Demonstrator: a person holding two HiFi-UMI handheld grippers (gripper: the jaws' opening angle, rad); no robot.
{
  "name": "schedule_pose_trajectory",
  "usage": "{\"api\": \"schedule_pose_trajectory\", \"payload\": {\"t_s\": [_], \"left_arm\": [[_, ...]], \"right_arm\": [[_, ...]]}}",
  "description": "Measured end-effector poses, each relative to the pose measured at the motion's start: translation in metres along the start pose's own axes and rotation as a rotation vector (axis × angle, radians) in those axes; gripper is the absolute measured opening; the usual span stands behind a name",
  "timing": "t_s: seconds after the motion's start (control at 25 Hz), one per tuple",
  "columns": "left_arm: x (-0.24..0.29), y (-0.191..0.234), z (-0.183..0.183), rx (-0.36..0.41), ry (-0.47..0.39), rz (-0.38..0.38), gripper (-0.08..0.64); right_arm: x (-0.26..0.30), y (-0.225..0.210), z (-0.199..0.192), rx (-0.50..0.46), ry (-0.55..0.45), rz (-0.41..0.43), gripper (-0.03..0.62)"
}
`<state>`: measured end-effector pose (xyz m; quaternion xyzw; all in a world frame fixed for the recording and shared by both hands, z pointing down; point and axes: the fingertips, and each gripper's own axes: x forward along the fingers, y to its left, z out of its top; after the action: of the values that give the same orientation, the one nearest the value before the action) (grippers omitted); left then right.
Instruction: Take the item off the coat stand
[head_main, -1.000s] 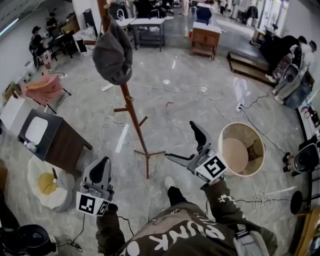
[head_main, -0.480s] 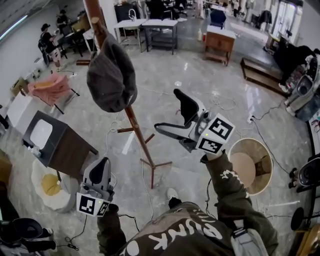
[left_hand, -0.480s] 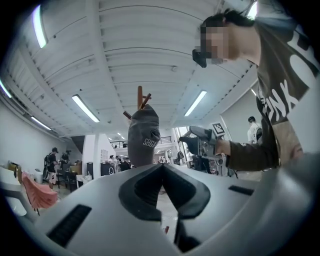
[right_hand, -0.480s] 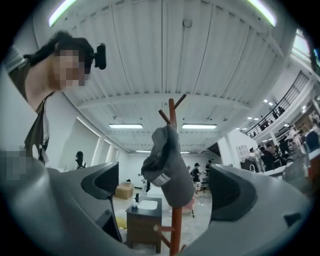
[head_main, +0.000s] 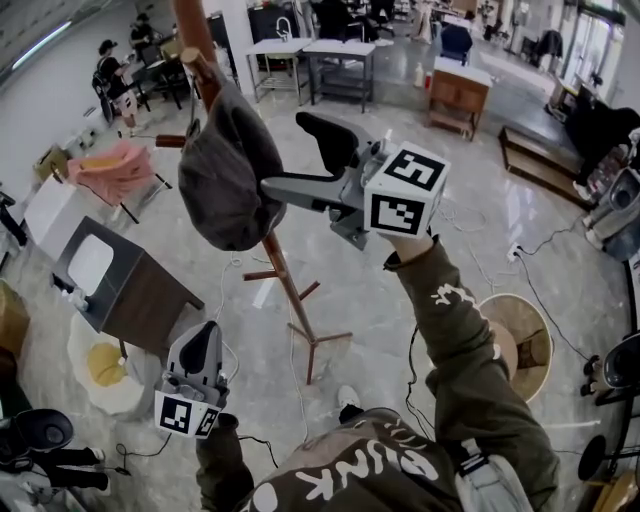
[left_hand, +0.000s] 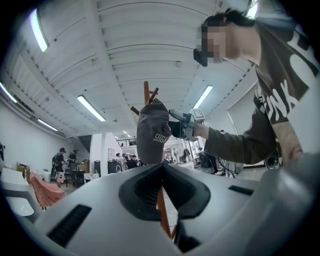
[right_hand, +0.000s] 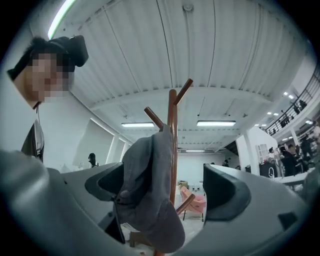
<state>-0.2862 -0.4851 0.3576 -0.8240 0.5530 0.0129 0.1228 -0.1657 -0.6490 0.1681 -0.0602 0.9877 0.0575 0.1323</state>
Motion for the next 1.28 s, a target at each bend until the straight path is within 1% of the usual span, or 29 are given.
{"api": "schedule_pose_trajectory", "payload": {"t_s": [0.16, 0.32, 0.36, 0.44, 0.48, 0.56, 0.68, 0.8, 0.92, 1.08, 1.28], "left_arm": [[0.007, -0.002, 0.000, 0.005, 0.005, 0.002, 0.003], [0.009, 0.000, 0.003, 0.009, 0.004, 0.008, 0.003], [0.009, 0.001, 0.002, 0.009, 0.006, 0.009, 0.003], [0.008, 0.003, 0.001, 0.009, 0.009, 0.011, 0.003], [0.007, 0.003, 0.001, 0.009, 0.010, 0.011, 0.003], [0.005, 0.003, 0.000, 0.009, 0.012, 0.014, 0.003], [0.003, 0.002, 0.001, 0.009, 0.010, 0.019, 0.003], [0.000, 0.005, -0.001, 0.009, 0.009, 0.023, 0.003], [-0.003, 0.007, -0.002, 0.010, 0.007, 0.022, 0.003], [-0.002, 0.008, 0.005, 0.010, 0.000, 0.019, 0.003], [-0.006, 0.006, 0.008, 0.010, -0.015, 0.012, 0.003]], "right_arm": [[0.010, -0.007, 0.004, 0.033, -0.005, 0.030, 0.480], [0.023, -0.009, 0.001, 0.018, 0.022, 0.043, 0.468], [0.025, -0.008, -0.001, 0.014, 0.035, 0.047, 0.453], [0.030, -0.005, -0.005, 0.006, 0.061, 0.063, 0.387], [0.032, -0.004, -0.007, -0.005, 0.075, 0.069, 0.335], [0.033, -0.001, -0.010, -0.050, 0.100, 0.063, 0.223], [0.031, -0.005, -0.009, -0.118, 0.111, 0.006, 0.031], [0.032, -0.006, -0.010, -0.153, 0.120, -0.025, 0.025], [0.032, -0.004, -0.005, -0.155, 0.107, -0.033, 0.023], [0.032, -0.005, 0.018, -0.161, 0.079, -0.040, 0.023], [0.032, 0.006, 0.050, -0.206, 0.047, -0.039, 0.023]]}}
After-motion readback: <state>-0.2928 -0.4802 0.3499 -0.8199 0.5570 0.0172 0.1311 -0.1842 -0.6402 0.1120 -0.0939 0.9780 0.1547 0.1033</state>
